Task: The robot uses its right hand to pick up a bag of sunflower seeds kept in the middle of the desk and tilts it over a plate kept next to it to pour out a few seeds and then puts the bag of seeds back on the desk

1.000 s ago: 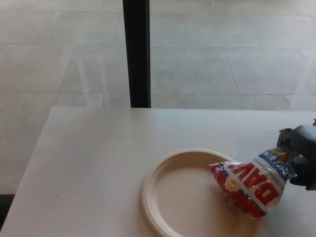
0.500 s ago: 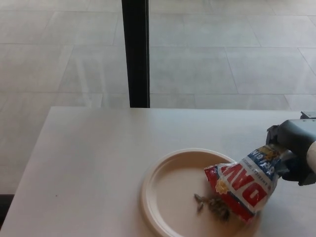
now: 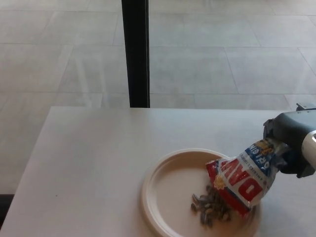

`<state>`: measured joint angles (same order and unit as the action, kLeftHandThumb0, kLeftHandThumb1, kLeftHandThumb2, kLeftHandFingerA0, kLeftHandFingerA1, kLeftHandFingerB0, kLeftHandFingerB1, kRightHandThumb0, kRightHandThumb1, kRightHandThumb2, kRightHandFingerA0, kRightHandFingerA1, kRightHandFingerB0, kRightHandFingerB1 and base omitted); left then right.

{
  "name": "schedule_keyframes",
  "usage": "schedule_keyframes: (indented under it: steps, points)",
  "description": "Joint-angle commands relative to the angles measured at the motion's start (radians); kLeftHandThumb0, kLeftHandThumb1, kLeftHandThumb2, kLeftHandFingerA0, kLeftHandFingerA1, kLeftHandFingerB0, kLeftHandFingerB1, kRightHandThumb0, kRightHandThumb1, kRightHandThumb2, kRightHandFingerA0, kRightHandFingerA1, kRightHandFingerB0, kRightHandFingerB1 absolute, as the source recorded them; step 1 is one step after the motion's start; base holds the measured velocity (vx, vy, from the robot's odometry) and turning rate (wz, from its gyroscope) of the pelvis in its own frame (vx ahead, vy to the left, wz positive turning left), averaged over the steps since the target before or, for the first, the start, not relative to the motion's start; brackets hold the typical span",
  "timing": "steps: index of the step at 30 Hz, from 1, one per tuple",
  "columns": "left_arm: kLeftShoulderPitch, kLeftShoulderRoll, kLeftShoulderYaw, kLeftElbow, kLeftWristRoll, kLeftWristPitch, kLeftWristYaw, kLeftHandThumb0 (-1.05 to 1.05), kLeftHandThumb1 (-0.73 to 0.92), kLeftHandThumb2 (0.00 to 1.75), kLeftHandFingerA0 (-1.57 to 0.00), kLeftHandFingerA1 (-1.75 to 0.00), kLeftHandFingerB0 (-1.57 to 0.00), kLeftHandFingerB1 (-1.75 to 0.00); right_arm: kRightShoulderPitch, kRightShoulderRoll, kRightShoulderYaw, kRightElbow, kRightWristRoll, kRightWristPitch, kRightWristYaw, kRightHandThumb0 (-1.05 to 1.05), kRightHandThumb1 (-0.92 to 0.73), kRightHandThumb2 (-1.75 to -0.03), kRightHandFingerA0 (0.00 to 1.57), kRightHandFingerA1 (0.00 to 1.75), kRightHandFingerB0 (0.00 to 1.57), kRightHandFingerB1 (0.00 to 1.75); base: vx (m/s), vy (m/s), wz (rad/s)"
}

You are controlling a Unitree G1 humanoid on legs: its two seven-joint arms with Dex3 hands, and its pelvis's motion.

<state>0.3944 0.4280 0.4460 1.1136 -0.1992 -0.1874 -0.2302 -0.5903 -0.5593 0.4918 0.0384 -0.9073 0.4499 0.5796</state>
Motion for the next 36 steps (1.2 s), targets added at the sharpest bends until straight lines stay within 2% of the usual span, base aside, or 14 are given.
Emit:
schedule_keyframes:
  steps: [1,2,3,7,9,10,12,16,18,19,21,23,28,36]
  points:
    - [0.003,0.019,0.003,0.003,-0.005,0.001,-0.001,-0.42,0.43,0.99,-0.38,-0.70,-0.34,-0.65,0.013,-0.006,-0.025,-0.005,-0.015,0.022,0.018,-0.42,-0.77,-0.81,0.88,1.48,0.70,0.85,0.00,0.000,0.00]
    - [0.000,0.020,0.003,0.014,-0.005,-0.004,-0.002,-0.44,0.54,0.78,-0.42,-0.76,-0.39,-0.66,0.017,-0.007,-0.027,-0.006,-0.013,0.023,0.023,-0.41,-0.75,-0.81,0.89,1.47,0.73,0.85,0.00,0.000,0.00]
    - [0.001,0.020,0.000,0.018,0.000,-0.008,0.004,-0.42,0.42,0.98,-0.42,-0.71,-0.35,-0.65,0.022,-0.009,-0.029,-0.007,-0.010,0.021,0.023,-0.40,-0.72,-0.84,0.90,1.52,0.76,0.96,0.00,0.000,0.00]
    - [0.026,0.016,0.003,-0.042,-0.009,0.013,0.001,-0.42,0.53,0.80,-0.41,-0.76,-0.35,-0.64,0.042,-0.017,-0.037,-0.003,-0.014,0.018,0.027,-0.41,-0.74,-0.76,0.86,1.30,0.63,0.67,0.00,0.000,0.00]
    - [0.019,0.017,0.004,-0.026,-0.009,0.009,0.001,-0.42,0.42,0.99,-0.39,-0.70,-0.33,-0.65,0.048,-0.019,-0.046,-0.005,-0.008,0.012,0.022,-0.41,-0.72,-0.80,0.86,1.37,0.62,0.70,0.00,0.000,0.00]
    - [0.017,0.016,0.010,-0.021,-0.017,0.016,-0.005,-0.43,0.53,0.78,-0.39,-0.75,-0.36,-0.65,0.050,-0.017,-0.053,-0.009,-0.002,0.011,0.024,-0.40,-0.69,-0.85,0.87,1.57,0.69,0.98,0.00,0.000,0.00]
    - [0.021,0.018,0.000,-0.014,-0.003,0.004,-0.001,-0.45,0.40,0.98,-0.39,-0.70,-0.33,-0.65,0.058,-0.008,-0.065,-0.010,0.011,0.010,0.017,-0.40,-0.70,-0.86,0.86,1.53,0.68,0.79,0.00,0.000,0.00]
    - [0.032,0.013,-0.002,-0.020,-0.004,0.001,-0.005,-0.51,0.48,0.92,-0.41,-0.73,-0.35,-0.65,0.082,0.000,-0.085,-0.029,0.027,0.016,0.030,-0.40,-0.69,-0.88,0.90,1.54,0.76,0.92,0.00,0.000,0.00]
    - [0.018,0.014,0.006,0.003,-0.011,0.005,-0.003,-0.43,0.55,0.77,-0.39,-0.75,-0.33,-0.63,0.100,0.011,-0.102,-0.031,0.041,0.022,0.025,-0.38,-0.68,-0.90,0.91,1.67,0.80,1.29,0.00,0.000,0.00]
    - [0.009,0.014,0.013,0.021,-0.019,0.006,-0.006,-0.42,0.43,0.99,-0.37,-0.70,-0.31,-0.64,0.126,0.024,-0.125,-0.032,0.062,0.034,0.013,-0.37,-0.69,-0.88,0.92,1.75,0.78,1.54,0.00,0.000,0.00]
    - [0.012,0.013,0.011,0.018,-0.016,0.003,-0.003,-0.42,0.42,0.99,-0.39,-0.71,-0.35,-0.66,0.161,0.043,-0.158,-0.033,0.081,0.045,-0.002,-0.38,-0.68,-0.86,0.92,1.75,0.77,1.60,0.00,0.000,0.00]
    - [0.018,0.015,0.003,0.001,-0.007,0.006,0.001,-0.42,0.54,0.78,-0.41,-0.76,-0.36,-0.65,0.195,0.071,-0.192,-0.036,0.094,0.081,-0.012,-0.38,-0.68,-0.84,0.91,1.75,0.77,1.52,0.00,0.000,0.00]
    - [0.019,0.008,0.006,0.006,-0.011,0.004,0.010,-0.40,0.42,1.00,-0.41,-0.72,-0.37,-0.67,0.271,0.125,-0.270,-0.033,0.134,0.122,-0.038,-0.35,-0.65,-0.99,0.89,1.75,0.73,1.50,0.00,0.000,0.00]
    - [0.059,-0.007,0.001,-0.055,-0.010,0.003,-0.001,-0.46,0.52,0.81,-0.38,-0.76,-0.39,-0.67,0.376,0.198,-0.451,0.011,0.322,-0.009,-0.118,-0.38,-0.46,-1.20,0.93,1.75,0.82,1.56,0.00,0.000,0.00]
